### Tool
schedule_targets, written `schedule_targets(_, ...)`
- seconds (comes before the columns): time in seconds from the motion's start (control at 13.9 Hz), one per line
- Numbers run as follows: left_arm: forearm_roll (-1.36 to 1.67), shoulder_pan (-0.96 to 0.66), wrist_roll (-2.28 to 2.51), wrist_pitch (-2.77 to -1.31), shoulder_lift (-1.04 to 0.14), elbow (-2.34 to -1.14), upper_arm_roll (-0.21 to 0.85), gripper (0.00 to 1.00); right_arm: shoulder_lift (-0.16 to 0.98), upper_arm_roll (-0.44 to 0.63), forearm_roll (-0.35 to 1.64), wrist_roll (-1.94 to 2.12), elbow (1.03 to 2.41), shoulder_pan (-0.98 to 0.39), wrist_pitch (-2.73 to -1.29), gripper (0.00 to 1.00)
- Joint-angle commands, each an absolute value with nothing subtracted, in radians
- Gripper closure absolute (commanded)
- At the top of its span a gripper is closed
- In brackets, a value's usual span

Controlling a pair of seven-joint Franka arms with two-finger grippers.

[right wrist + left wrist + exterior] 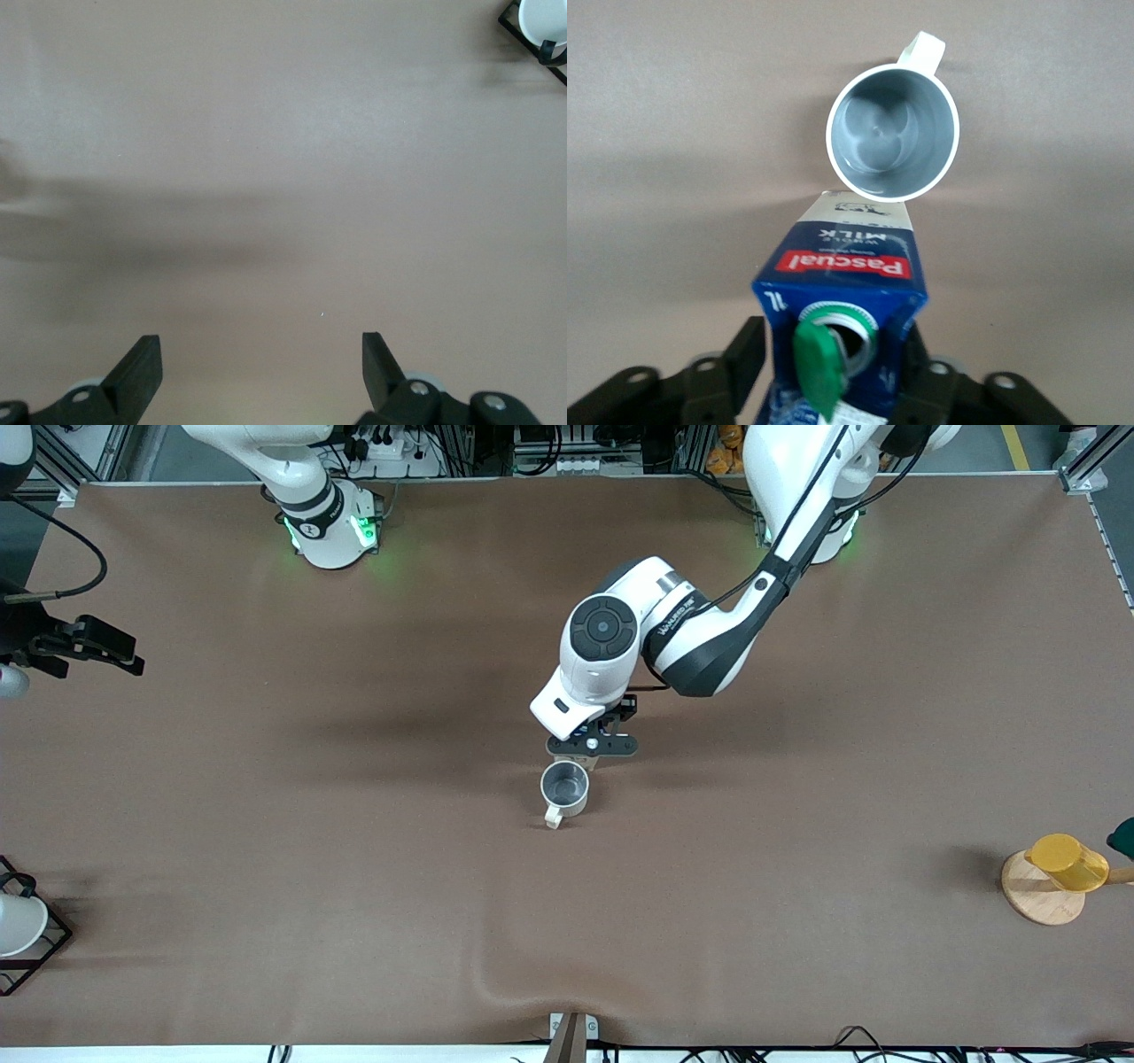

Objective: Place milk next to cup

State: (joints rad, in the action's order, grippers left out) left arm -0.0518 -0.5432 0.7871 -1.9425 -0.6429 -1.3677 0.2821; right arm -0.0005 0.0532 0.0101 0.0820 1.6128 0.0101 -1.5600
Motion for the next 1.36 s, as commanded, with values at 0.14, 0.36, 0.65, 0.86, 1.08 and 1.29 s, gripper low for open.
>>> schedule_targets(0.14,-0.068,-0.558,0.828,-1.940,-0.650,-1.344,0.273,0.00,-0.015,0.052,0.023,0.069,1.634,0.005,-1.606,0.00)
schedule_targets(0.36,-0.067,-0.557,0.830,-1.933,-0.623,-1.342,0.273,0.00,-0.017,0.052,0.021,0.075,1.634,0.014,-1.603,0.00)
schedule_targets(0.65,-0.069,-0.548,0.897,-1.922,-0.559,-1.342,0.273,0.00,-0.018,0.055,0.014,0.081,1.634,0.017,-1.597,0.00)
schedule_targets(0.86,-0.074,-0.497,0.899,-1.861,-0.470,-1.344,0.264,0.00,-0.017,0.055,0.012,0.083,1.632,0.028,-1.600,0.00)
schedule_targets(1.08,-0.075,-0.399,0.899,-1.807,-0.341,-1.350,0.264,0.00,-0.017,0.055,0.012,0.083,1.632,0.028,-1.605,0.00)
schedule_targets(1.29,-0.074,-0.289,0.853,-1.743,-0.232,-1.351,0.272,0.00,-0.012,0.054,0.012,0.081,1.634,0.026,-1.603,0.00)
